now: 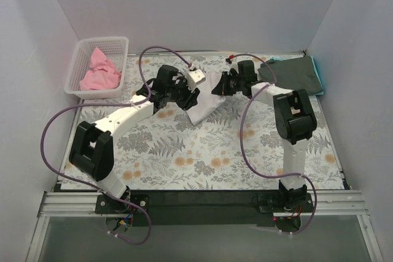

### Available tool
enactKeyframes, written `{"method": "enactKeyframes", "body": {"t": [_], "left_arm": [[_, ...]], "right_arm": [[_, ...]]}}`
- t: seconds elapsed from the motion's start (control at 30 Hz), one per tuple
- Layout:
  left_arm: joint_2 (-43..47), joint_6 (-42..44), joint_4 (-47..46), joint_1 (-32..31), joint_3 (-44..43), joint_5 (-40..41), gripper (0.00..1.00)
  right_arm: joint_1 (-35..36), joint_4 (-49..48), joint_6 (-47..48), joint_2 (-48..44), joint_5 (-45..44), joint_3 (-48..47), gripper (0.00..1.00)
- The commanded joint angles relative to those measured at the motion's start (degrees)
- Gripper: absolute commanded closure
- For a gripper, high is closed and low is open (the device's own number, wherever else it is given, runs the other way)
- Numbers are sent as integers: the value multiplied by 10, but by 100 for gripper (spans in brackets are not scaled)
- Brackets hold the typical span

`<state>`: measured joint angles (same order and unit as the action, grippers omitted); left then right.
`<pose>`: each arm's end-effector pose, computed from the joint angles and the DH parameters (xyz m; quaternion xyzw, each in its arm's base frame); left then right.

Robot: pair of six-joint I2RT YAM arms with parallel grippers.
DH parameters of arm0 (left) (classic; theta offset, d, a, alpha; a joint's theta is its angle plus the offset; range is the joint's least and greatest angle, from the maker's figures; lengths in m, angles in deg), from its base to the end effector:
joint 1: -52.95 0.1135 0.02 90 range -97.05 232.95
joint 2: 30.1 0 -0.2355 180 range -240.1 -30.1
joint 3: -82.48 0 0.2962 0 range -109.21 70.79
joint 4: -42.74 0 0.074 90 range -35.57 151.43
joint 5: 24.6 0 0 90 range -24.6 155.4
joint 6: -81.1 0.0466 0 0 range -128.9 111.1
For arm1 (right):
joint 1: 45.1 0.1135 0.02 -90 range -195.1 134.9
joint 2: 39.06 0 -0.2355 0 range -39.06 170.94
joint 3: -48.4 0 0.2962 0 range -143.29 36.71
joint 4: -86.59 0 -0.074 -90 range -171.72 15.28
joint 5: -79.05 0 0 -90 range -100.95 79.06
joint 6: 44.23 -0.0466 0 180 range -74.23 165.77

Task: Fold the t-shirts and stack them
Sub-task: Neatly place the folded tshirt to the corner

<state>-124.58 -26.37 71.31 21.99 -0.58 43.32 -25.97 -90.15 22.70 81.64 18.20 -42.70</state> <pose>0.3499 -0.2303 0.2143 0.1849 0.8738 -0.3284 0.3072 0.4594 0.1834 0.1075 -0.0911 0.8536 0.3728 0.3522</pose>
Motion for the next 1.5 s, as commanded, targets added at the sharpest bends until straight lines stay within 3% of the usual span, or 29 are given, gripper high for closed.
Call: {"method": "enactKeyframes", "body": {"t": [0.0,0.4,1.07,1.47], "left_arm": [[46,-9,28,2,17,-6,62],[60,-28,7,14,53,6,62],[51,-34,-7,14,59,12,62],[35,-31,-7,14,48,6,62]], "right_arm": [[-7,102,173,-71,-64,-30,99],[-62,190,348,-126,-104,-39,99],[-214,286,444,-97,-110,-185,99],[-262,326,472,-86,-72,-258,99]]}}
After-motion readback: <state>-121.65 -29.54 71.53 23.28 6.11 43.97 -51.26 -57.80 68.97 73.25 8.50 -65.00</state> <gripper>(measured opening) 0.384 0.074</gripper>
